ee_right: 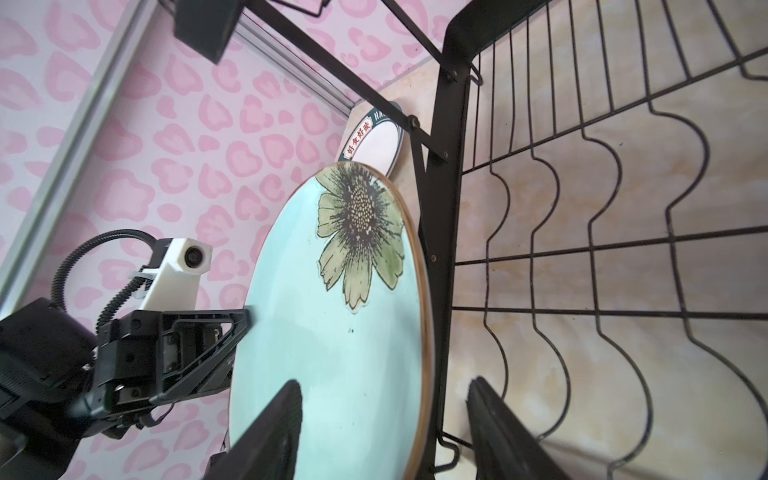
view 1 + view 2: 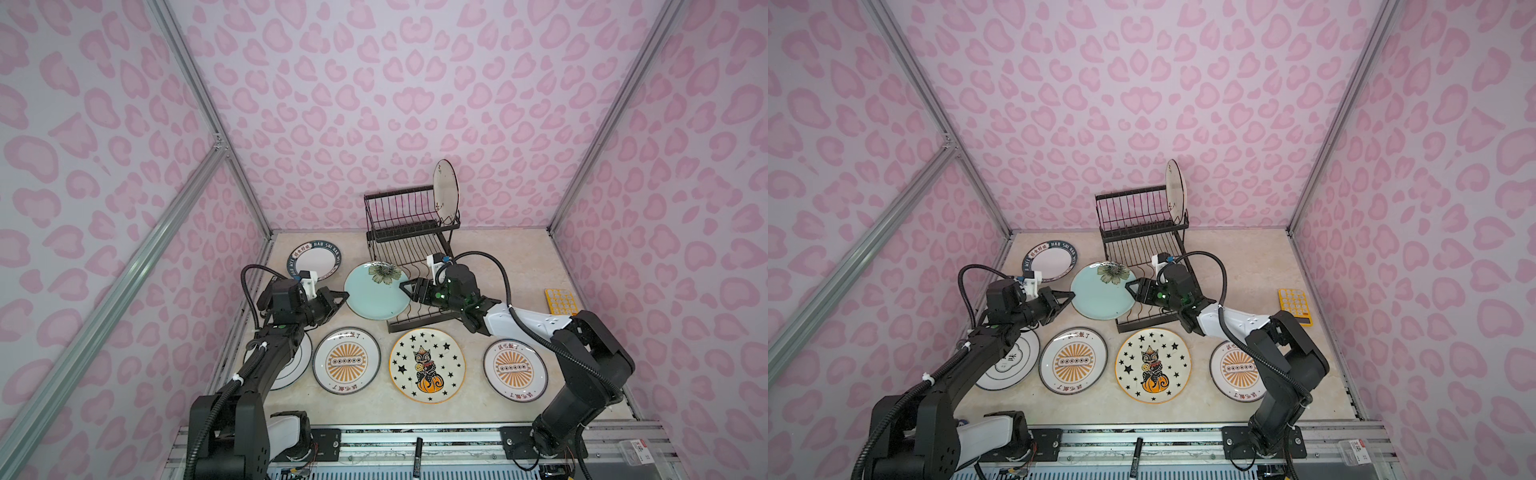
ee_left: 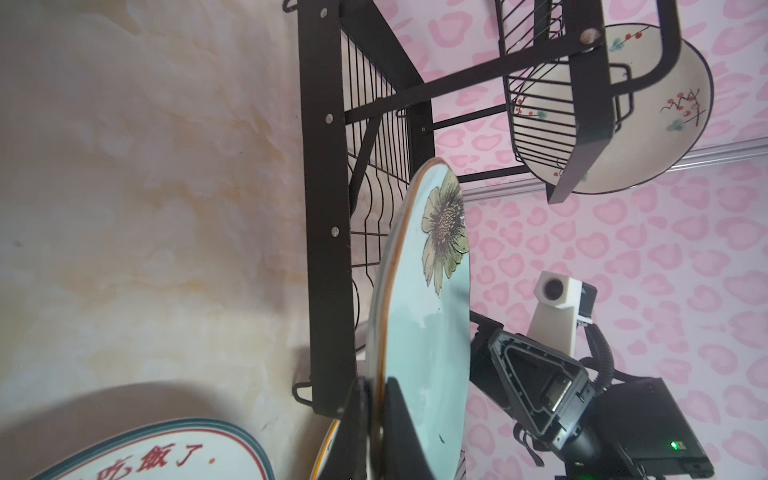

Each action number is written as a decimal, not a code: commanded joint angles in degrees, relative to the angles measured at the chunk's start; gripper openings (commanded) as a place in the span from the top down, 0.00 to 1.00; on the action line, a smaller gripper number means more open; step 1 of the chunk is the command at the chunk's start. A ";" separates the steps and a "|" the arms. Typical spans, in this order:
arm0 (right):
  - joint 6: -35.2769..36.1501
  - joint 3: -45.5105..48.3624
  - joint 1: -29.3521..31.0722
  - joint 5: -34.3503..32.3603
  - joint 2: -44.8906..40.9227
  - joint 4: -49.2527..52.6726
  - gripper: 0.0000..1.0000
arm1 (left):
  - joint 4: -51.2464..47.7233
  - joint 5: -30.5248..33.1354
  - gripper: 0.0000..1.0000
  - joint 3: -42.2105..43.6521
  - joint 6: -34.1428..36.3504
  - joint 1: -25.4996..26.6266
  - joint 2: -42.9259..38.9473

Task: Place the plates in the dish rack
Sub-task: 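Lift the teal plate with the left gripper while the right gripper reaches toward it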

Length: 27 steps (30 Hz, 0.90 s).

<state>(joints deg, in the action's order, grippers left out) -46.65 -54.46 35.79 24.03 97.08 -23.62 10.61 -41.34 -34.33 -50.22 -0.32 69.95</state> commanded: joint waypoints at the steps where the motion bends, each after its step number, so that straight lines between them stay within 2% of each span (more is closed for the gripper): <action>1: 0.36 -0.20 0.07 -0.33 0.89 2.06 0.39 | 12.12 -0.68 0.96 0.52 -3.24 1.49 0.59; 4: -0.25 -0.25 0.03 0.31 1.31 1.45 0.46 | 14.65 -0.59 0.96 0.74 -3.98 3.21 1.68; 7: -0.85 0.11 0.07 0.36 1.30 1.03 0.57 | 15.17 -0.25 0.96 0.17 -3.84 4.73 3.09; 10: -1.22 0.17 -0.11 1.03 1.16 0.61 0.61 | 15.87 0.01 0.96 -0.18 -3.59 5.85 4.37; 16: -4.23 1.87 -0.91 3.77 0.79 -3.93 0.75 | 15.00 1.04 0.96 -0.57 -2.40 6.69 5.17; 21: -4.97 2.60 -1.59 4.45 0.19 -5.10 0.81 | 13.41 1.08 0.96 -1.02 -1.32 6.88 4.95; 27: -5.50 3.05 -1.86 5.31 -0.37 -6.03 0.95 | 9.82 0.83 0.96 -2.59 0.48 7.09 4.75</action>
<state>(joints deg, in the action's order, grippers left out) -55.07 -51.94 33.74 26.76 96.71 -28.88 17.61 -38.41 -35.05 -49.95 6.63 75.16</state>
